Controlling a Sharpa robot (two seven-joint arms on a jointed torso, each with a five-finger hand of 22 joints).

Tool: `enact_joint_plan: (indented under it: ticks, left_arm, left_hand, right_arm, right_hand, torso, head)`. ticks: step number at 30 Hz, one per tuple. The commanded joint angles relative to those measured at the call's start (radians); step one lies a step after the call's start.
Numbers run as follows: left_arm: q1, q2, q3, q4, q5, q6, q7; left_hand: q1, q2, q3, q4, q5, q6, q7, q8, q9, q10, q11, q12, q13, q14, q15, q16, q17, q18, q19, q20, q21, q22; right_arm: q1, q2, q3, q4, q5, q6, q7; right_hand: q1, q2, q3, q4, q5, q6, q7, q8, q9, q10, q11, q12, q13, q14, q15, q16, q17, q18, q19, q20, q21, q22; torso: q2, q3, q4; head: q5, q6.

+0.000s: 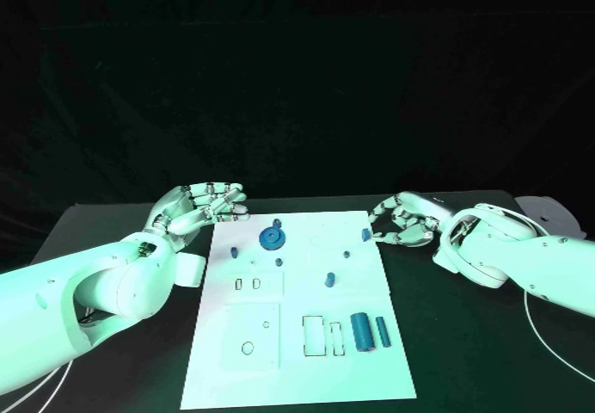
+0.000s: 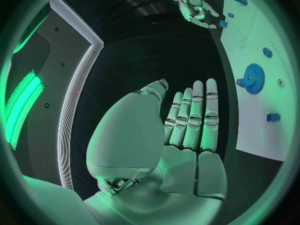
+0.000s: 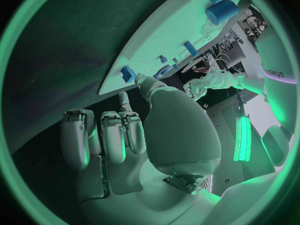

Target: Assemble the parts on the task board

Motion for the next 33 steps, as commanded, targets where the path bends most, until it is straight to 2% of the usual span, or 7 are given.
enact_joint_plan:
  ticks: [1, 19, 26, 33]
  left_arm:
    - [0.001, 0.002, 0.001, 0.0, -0.006, 0.021, 0.008]
    - [0.001, 0.001, 0.001, -0.002, -0.006, 0.02, 0.007]
    - [0.001, 0.001, 0.001, -0.002, -0.006, 0.019, 0.006]
    - [0.001, 0.001, 0.001, -0.003, -0.006, 0.017, 0.005]
  left_hand:
    - [0.002, -0.01, 0.005, 0.002, -0.004, 0.002, 0.017, -0.003, 0.0, 0.006, -0.001, -0.003, 0.001, 0.001, 0.003, -0.004, 0.001, 0.013, 0.005, 0.003, -0.006, -0.001]
    - [0.003, -0.01, 0.007, 0.001, -0.004, 0.003, 0.016, -0.003, 0.0, 0.008, -0.002, -0.004, 0.001, 0.002, 0.003, -0.005, 0.002, 0.014, 0.006, 0.003, -0.006, -0.001]
    - [0.003, -0.01, 0.008, 0.001, -0.004, 0.003, 0.016, -0.003, 0.0, 0.008, -0.002, -0.005, 0.001, 0.002, 0.003, -0.006, 0.003, 0.014, 0.006, 0.003, -0.006, -0.002]
    - [0.003, -0.01, 0.008, 0.001, -0.004, 0.003, 0.016, -0.003, 0.0, 0.008, -0.002, -0.005, 0.001, 0.002, 0.003, -0.006, 0.003, 0.014, 0.006, 0.003, -0.006, -0.002]
  right_arm:
    - [-0.005, 0.01, 0.0, -0.011, -0.001, 0.016, 0.01]
    - [-0.022, 0.052, 0.0, -0.043, -0.019, 0.018, -0.016]
    - [-0.024, 0.058, 0.0, -0.048, -0.021, 0.019, -0.027]
    - [-0.024, 0.063, 0.0, -0.053, -0.028, 0.013, -0.037]
  right_hand:
    - [0.006, -0.007, -0.001, -0.007, 0.005, -0.004, 0.002, -0.004, -0.001, 0.06, 0.009, -0.007, 0.214, 0.097, 0.007, -0.002, 0.209, 0.004, 0.024, 0.004, -0.002, 0.141]
    - [0.008, 0.003, 0.007, -0.009, 0.009, 0.009, 0.002, -0.004, 0.001, 0.066, 0.01, -0.001, 0.22, 0.097, 0.009, -0.001, 0.213, 0.003, 0.027, 0.008, 0.002, 0.146]
    - [0.012, 0.012, 0.018, -0.014, 0.011, 0.026, 0.0, -0.002, 0.004, 0.069, 0.008, 0.003, 0.224, 0.098, 0.008, 0.0, 0.215, 0.002, 0.029, 0.008, 0.004, 0.149]
    - [0.021, 0.028, 0.042, -0.023, 0.011, 0.048, -0.003, -0.001, 0.005, 0.075, 0.005, 0.009, 0.23, 0.098, 0.004, 0.001, 0.217, 0.002, 0.031, 0.006, 0.006, 0.152]
  torso:
    - [0.0, -0.0012, 0.0012]
    - [-0.001, -0.0017, -0.0009]
    - [-0.001, -0.0019, 0.0007]
    - [-0.001, -0.0018, -0.0007]
  head:
    - [0.0, -0.004]
    - [0.005, -0.009]
    - [-0.001, -0.008]
    - [0.006, -0.009]
